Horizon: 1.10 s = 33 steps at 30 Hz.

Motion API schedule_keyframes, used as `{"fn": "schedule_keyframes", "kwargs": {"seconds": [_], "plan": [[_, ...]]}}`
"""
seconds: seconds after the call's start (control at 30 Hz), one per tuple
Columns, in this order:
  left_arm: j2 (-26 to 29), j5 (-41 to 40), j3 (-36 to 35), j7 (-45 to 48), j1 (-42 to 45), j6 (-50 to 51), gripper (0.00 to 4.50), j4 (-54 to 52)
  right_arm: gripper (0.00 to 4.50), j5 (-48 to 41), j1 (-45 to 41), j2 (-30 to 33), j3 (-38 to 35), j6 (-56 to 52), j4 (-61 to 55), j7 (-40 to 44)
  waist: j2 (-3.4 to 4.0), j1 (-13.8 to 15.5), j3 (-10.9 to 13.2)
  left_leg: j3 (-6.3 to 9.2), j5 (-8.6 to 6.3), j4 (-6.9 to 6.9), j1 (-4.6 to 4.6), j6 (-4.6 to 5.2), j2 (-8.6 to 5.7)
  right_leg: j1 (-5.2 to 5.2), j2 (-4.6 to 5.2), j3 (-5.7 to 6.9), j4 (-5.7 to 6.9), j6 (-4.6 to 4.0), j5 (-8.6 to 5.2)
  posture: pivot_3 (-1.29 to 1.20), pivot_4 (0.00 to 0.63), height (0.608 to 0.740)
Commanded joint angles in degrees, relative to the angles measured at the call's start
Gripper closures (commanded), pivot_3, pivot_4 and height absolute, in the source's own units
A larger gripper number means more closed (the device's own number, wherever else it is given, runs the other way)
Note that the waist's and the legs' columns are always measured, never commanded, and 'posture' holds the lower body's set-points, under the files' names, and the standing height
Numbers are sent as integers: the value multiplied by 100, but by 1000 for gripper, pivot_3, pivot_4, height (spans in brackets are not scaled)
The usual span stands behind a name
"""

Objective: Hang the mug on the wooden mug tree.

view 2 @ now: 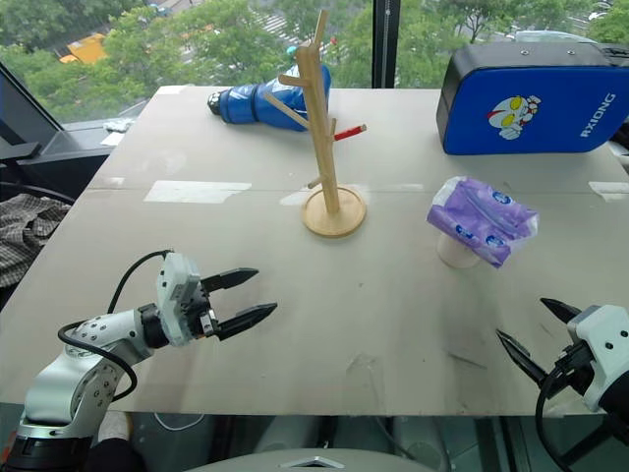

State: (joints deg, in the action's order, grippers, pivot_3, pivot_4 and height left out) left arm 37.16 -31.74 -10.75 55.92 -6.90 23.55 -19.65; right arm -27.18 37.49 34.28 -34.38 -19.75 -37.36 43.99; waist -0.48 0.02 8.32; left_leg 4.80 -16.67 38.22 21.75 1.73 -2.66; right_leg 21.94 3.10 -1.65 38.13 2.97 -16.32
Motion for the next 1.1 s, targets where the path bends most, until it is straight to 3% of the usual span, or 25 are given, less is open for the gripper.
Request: {"fn": "schedule_keyframes", "kwargs": {"seconds": [0.03, 0.17, 0.3, 0.4, 0.53, 0.63, 0.73, 0.83, 0.93, 1.0, 1.1], "plan": [[35, -156, -83, -18, 66, 1, 36, -196, 0, 35, -113, 27, -135, 182, -79, -36, 0, 5, 0, 0, 0, 0, 0, 0, 0, 0, 0, 1, -3, 0, 0, 0, 150, 740], [-87, -281, -20, 38, 388, -166, 36, -313, 0, -192, -316, 256, -700, 48, -548, -124, 7, 34, 3, 1, -1, 0, 2, 2, 0, -4, 1, 2, -11, 0, 1, 0, 150, 740], [-136, -515, 39, 325, 594, -284, 36, -358, 0, -1267, -241, 709, -1546, -349, -1070, 299, 23, 78, 3, 3, -1, -1, 1, 2, 0, -10, 0, 7, -13, 1, 1, 0, 150, 740], [-110, -529, 95, 496, 736, -385, 36, -318, 0, -1392, -429, 1038, -1823, -517, -1249, 167, 22, 77, 4, 12, -1, 0, 2, 2, 3, -15, -3, 19, -19, 1, 0, 0, 150, 740], [-117, -486, 217, 650, 791, -506, 36, -249, 0, -969, -1292, 1767, -1163, -929, -1369, -489, 21, 37, 4, 1, -3, 4, -1, 5, 0, -18, -2, 8, -19, 1, 1, 0, 150, 740], [-107, -434, 307, 692, 780, -594, 36, -298, 0, 2, -1893, 2175, -68, -938, -1060, -964, 18, 58, 4, 5, -1, 6, -2, 3, 1, -18, -3, 15, -16, 1, 1, 0, 150, 740], [-82, -480, 329, 845, 725, -752, 36, -442, 0, 331, -2616, 2220, 683, -1142, -761, -1325, 17, 77, 7, 7, 11, 6, 5, -17, -2, -16, -2, 18, -20, 1, 1, 0, 150, 740], [-83, -878, 200, 849, 660, -612, 36, -680, 0, 770, -2757, 2392, 1085, -1081, -527, -1162, 17, 83, 9, 13, 10, 7, 13, -17, -5, -15, 2, 24, -29, 1, 0, 0, 150, 740], [-109, -968, 161, 786, 623, -674, 0, -778, 883, 818, -2883, 2390, 1241, -1102, -410, -998, 16, 76, 9, 16, 9, 6, 19, -15, -4, -14, 2, 28, -38, 1, 0, 0, 150, 740], [-178, -967, 118, 751, 609, -784, 0, -762, 1916, 828, -2972, 2396, 1320, -1141, -375, -893, 17, 71, 10, 15, 9, 5, 16, -15, -4, -15, 2, 26, -37, 2, 0, 0, 150, 740], [-204, -1033, 133, 772, 566, -780, 0, -731, 3033, 878, -3071, 2402, 1413, -1183, -344, -785, 17, 62, 9, 14, 9, 6, 12, -14, -4, -16, 1, 24, -31, 2, 0, 0, 150, 740]]}}
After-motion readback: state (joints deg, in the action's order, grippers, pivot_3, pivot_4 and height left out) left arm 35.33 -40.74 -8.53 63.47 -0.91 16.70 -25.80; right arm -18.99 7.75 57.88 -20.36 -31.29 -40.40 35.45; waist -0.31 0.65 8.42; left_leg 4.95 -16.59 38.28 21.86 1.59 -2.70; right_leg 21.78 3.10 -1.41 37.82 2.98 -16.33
